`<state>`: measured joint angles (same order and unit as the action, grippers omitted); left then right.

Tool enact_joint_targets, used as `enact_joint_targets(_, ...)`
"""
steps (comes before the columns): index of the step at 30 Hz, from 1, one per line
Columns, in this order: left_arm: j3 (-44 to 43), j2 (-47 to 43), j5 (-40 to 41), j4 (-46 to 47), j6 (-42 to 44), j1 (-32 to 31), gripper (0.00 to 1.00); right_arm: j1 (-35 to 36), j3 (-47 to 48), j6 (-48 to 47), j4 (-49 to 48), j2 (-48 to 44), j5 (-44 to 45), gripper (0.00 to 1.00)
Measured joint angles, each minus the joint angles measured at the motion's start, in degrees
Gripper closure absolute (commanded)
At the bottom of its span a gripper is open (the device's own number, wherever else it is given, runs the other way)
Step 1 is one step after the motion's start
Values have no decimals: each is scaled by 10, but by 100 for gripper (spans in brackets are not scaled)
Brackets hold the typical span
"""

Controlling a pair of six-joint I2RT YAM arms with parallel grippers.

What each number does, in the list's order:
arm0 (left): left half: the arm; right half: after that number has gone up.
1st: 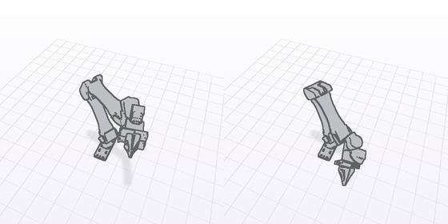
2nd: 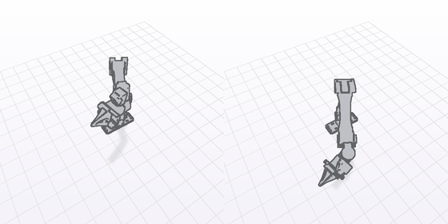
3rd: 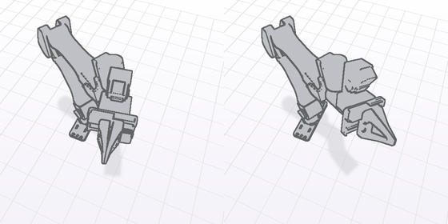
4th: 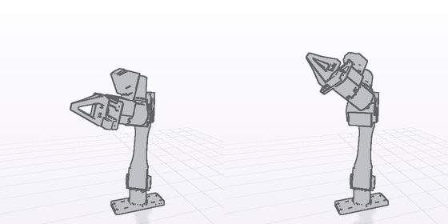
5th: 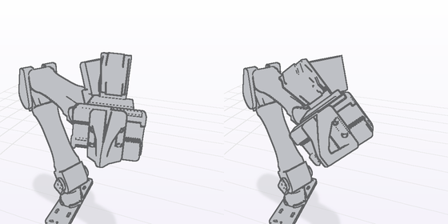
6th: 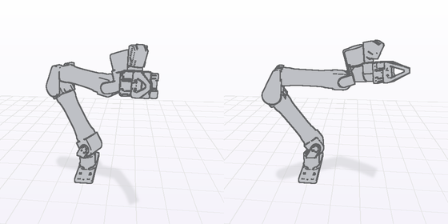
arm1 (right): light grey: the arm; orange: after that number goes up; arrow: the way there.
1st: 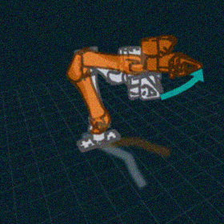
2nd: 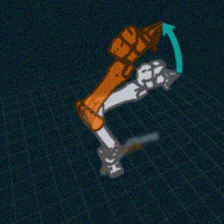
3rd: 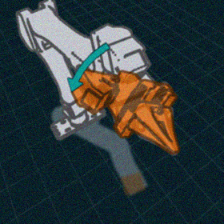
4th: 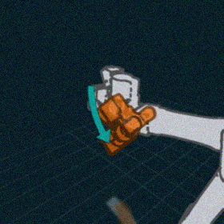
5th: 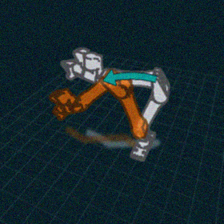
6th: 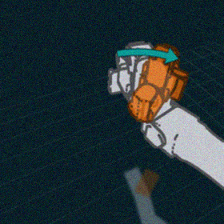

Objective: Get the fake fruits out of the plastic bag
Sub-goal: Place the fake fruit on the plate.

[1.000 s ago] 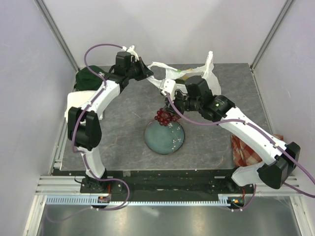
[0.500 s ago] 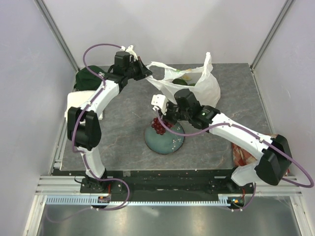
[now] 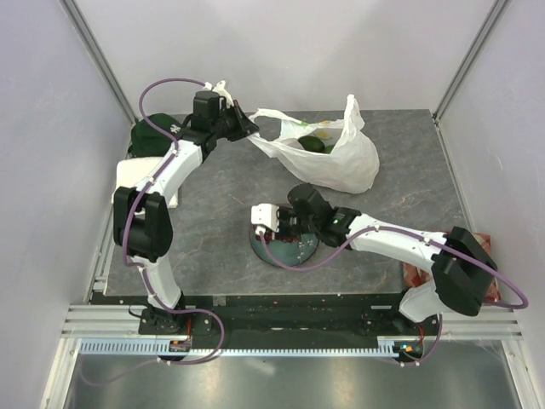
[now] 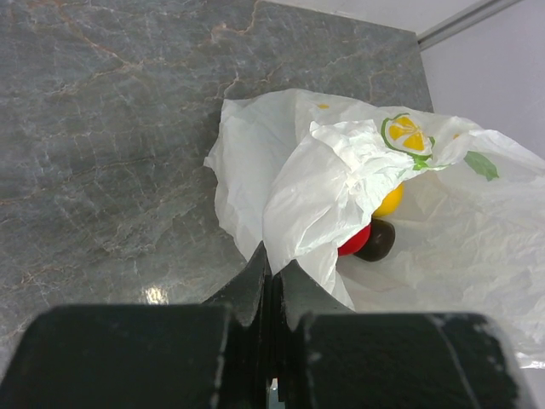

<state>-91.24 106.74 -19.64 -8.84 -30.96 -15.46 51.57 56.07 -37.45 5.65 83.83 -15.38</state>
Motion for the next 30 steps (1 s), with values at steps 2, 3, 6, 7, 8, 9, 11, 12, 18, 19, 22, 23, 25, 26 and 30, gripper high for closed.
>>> enact_joint_targets(2, 5, -2, 0, 0, 0, 0, 98, 11, -21, -24, -12, 12, 0, 100)
enact_joint_targets(3, 7, -2, -1, 0, 0, 0, 98, 15, -31, -36, -18, 18, 0, 100)
enact_joint_targets(6, 13, -6, -3, 0, 0, 0, 98, 19, -57, -76, -29, 36, 0, 100)
enact_joint_targets(7, 15, -7, -3, 0, 0, 0, 99, 18, -61, -87, -34, 40, 0, 100)
enact_joint_targets(8, 16, -8, -4, 0, 0, 0, 98, 18, -64, -95, -38, 43, 1, 100)
enact_joint_targets(9, 16, -9, -5, 0, 0, 0, 98, 18, -66, -103, -44, 44, 2, 100)
enact_joint_targets(11, 16, -9, -5, 0, 0, 0, 98, 18, -68, -116, -52, 44, 2, 100)
enact_joint_targets(12, 16, -10, -5, 0, 0, 0, 98, 18, -69, -122, -53, 44, 1, 100)
enact_joint_targets(18, 16, -10, -7, 0, -1, 3, 98, 18, -63, -138, -27, 44, -18, 100)
enact_joint_targets(19, 16, -10, -10, 0, -1, 3, 98, 18, -53, -137, -9, 44, -25, 100)
enact_joint_targets(22, 16, -11, -15, 0, -3, 4, 98, 20, -29, -127, 28, 45, -43, 100)
enact_joint_targets(23, 16, -12, -16, 0, -5, 4, 98, 22, -23, -120, 37, 47, -46, 100)
enact_joint_targets(25, 16, -12, -18, 0, -5, 4, 98, 26, -12, -110, 50, 54, -52, 100)
enact_joint_targets(26, 16, -13, -19, 0, -6, 4, 98, 30, -7, -104, 55, 60, -54, 100)
enact_joint_targets(30, 16, -16, -20, 0, -7, 4, 98, 43, 7, -87, 61, 79, -54, 100)
